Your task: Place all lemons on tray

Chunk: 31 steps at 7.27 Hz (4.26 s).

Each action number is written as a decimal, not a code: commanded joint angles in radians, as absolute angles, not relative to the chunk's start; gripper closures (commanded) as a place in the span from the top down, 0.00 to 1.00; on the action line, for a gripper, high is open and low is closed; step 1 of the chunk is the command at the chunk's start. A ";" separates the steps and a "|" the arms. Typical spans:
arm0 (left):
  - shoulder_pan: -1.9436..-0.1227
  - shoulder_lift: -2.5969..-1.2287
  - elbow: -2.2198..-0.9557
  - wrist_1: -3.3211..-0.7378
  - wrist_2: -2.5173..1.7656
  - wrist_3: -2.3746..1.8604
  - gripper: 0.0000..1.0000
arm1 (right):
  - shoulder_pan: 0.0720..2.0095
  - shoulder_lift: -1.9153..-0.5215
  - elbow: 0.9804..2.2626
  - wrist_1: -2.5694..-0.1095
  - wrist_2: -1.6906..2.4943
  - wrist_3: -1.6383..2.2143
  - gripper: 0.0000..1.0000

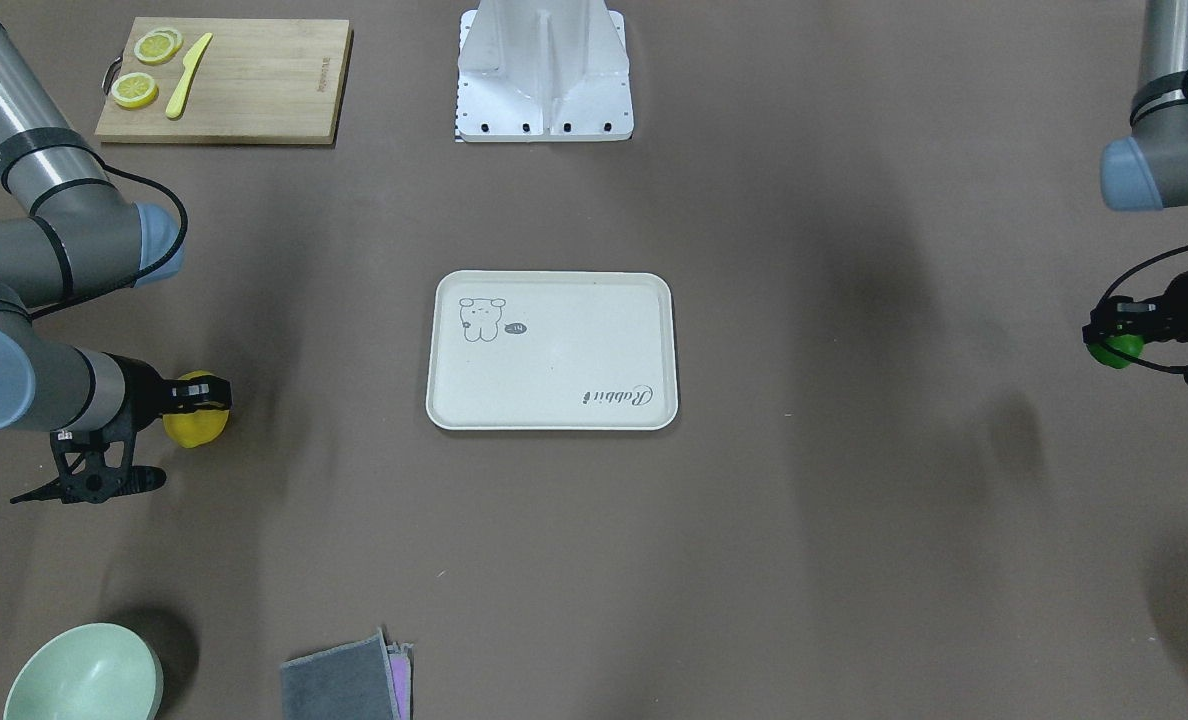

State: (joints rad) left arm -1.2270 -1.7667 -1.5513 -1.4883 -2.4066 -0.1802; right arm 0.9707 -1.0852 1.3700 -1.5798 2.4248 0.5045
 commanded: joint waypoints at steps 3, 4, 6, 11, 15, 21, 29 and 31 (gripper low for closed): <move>-1.103 -1.963 -1.592 -1.374 -2.558 -0.195 0.00 | 0.942 -0.944 1.425 -1.580 2.508 0.702 0.31; -1.045 -2.020 -1.565 -1.385 -2.578 -0.230 0.00 | 0.908 -0.904 1.430 -1.578 2.510 0.813 0.32; -0.929 -2.133 -1.499 -1.478 -2.580 -0.402 0.00 | 0.826 -0.868 1.425 -1.476 2.488 0.862 0.35; -0.786 -2.308 -1.243 -1.894 -2.534 -0.801 0.00 | 0.752 -0.845 1.353 -1.430 2.479 0.862 0.35; -0.695 -2.394 -1.239 -1.901 -2.456 -0.946 0.00 | 0.713 -0.844 1.345 -1.428 2.448 0.861 0.52; -0.764 -2.257 -1.351 -1.898 -2.376 -0.928 0.98 | 0.736 -0.836 1.351 -1.430 2.436 0.862 0.99; -1.239 -1.782 -1.699 -1.532 -2.298 -0.310 0.98 | 1.144 -1.243 1.463 -1.270 2.579 0.528 0.96; -1.303 -1.668 -1.749 -1.534 -2.296 -0.238 0.98 | 1.201 -1.346 1.508 -1.278 2.506 0.462 0.96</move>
State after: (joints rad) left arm -1.2593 -1.7419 -1.7191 -1.5333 -2.2969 -0.2698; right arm 1.1609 -1.2777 1.4848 -1.2801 2.5595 0.5069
